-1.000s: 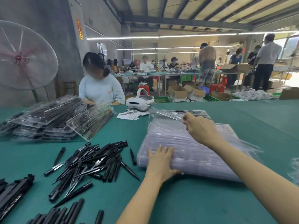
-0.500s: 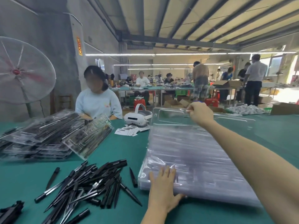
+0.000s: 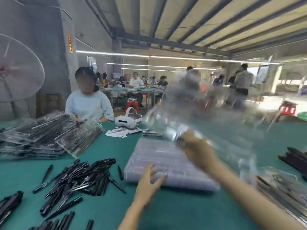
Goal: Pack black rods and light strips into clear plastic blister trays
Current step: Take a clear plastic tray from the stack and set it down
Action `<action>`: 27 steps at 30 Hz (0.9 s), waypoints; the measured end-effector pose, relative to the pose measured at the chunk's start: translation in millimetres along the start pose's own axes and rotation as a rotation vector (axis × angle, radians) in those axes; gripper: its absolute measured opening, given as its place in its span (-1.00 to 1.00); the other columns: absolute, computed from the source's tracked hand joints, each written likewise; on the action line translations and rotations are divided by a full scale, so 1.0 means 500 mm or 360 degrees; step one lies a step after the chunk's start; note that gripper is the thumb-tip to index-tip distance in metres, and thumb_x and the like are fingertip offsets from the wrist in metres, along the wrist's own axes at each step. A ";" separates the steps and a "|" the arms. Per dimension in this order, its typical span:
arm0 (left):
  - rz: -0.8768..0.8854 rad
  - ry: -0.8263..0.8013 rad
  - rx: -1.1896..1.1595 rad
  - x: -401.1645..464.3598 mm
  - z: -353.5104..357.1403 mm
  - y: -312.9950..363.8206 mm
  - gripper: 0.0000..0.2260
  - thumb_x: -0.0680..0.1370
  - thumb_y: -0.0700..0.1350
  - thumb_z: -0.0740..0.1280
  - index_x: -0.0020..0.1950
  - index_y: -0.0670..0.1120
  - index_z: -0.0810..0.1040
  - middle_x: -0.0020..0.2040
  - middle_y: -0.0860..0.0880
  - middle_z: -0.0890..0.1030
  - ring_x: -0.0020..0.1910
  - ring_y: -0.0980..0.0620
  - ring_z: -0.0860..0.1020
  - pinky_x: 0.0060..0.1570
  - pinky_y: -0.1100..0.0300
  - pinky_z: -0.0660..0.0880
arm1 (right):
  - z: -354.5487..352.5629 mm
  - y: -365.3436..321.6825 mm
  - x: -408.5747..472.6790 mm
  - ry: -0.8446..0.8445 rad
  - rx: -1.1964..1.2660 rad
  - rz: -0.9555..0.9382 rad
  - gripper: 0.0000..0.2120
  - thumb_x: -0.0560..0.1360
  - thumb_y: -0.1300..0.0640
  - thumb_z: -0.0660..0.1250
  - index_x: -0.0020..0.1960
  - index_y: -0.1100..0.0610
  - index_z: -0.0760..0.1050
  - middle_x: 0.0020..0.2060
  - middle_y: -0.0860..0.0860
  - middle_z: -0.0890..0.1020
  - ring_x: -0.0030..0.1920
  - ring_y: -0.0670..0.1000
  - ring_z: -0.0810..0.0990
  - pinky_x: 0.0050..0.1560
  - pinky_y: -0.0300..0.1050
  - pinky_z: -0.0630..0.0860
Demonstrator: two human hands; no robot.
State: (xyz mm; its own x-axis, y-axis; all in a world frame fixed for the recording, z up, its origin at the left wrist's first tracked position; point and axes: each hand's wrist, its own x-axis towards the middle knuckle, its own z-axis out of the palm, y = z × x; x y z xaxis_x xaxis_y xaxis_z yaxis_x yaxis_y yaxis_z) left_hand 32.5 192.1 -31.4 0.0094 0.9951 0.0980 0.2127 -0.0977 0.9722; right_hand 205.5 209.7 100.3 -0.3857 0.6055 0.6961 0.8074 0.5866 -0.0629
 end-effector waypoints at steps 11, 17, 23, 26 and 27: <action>-0.0469 0.0595 -0.1527 -0.401 0.070 -0.068 -0.88 0.59 -0.35 0.18 0.07 -0.20 0.43 -0.25 -0.31 0.63 -0.44 -0.16 0.60 -0.28 -0.10 0.57 | 0.033 -0.226 -0.389 -0.0839 0.1023 0.0433 -0.90 0.36 0.06 0.53 -0.12 -0.08 0.70 -0.44 -0.33 0.56 -0.29 -0.32 0.54 -0.15 -0.34 0.46; -0.0358 0.0492 -0.1487 -0.538 0.097 -0.063 -0.92 0.61 -0.24 0.19 -0.01 -0.21 0.28 -0.01 -0.35 0.60 -0.26 -0.24 0.64 -0.29 0.05 0.64 | -0.055 -0.266 -0.455 -0.1162 0.1356 0.0705 -0.93 0.40 0.07 0.50 -0.26 -0.02 0.69 -0.45 -0.09 0.57 -0.42 -0.19 0.40 -0.36 -0.29 0.29; -0.0188 0.0444 -0.1346 -0.580 0.107 -0.073 -0.93 0.64 -0.22 0.13 -0.02 -0.15 0.25 0.02 -0.29 0.55 -0.17 -0.14 0.65 -0.12 0.14 0.62 | -0.074 -0.288 -0.475 -0.1274 0.1495 0.0844 -0.84 0.42 0.22 0.48 -0.10 0.32 0.67 -0.53 -0.03 0.49 -0.47 -0.11 0.33 -0.42 -0.31 0.27; -0.0156 0.0454 -0.1355 -0.583 0.102 -0.076 -0.94 0.64 -0.22 0.12 -0.01 -0.15 0.25 0.04 -0.26 0.54 -0.17 -0.10 0.65 -0.11 0.15 0.62 | -0.076 -0.306 -0.470 -0.1229 0.1354 0.0762 -0.86 0.44 0.20 0.46 -0.12 0.30 0.68 -0.51 0.01 0.51 -0.45 -0.07 0.36 -0.40 -0.28 0.30; -0.0151 0.0446 -0.1352 -0.583 0.101 -0.078 -0.95 0.64 -0.21 0.12 -0.01 -0.14 0.26 0.05 -0.25 0.54 -0.16 -0.11 0.64 -0.10 0.15 0.62 | -0.077 -0.308 -0.468 -0.1231 0.1307 0.0728 -0.86 0.44 0.19 0.45 -0.13 0.29 0.68 -0.49 0.03 0.52 -0.44 -0.05 0.37 -0.39 -0.26 0.32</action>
State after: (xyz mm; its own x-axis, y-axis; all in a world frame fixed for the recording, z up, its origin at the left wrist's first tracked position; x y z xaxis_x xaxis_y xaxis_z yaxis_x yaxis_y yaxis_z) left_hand 71.0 -93.5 -108.5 -0.2340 0.9709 -0.0504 -0.5947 -0.1019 0.7974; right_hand 188.4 -43.1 -25.5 -0.5300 0.8420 -0.1011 0.5238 0.2312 -0.8199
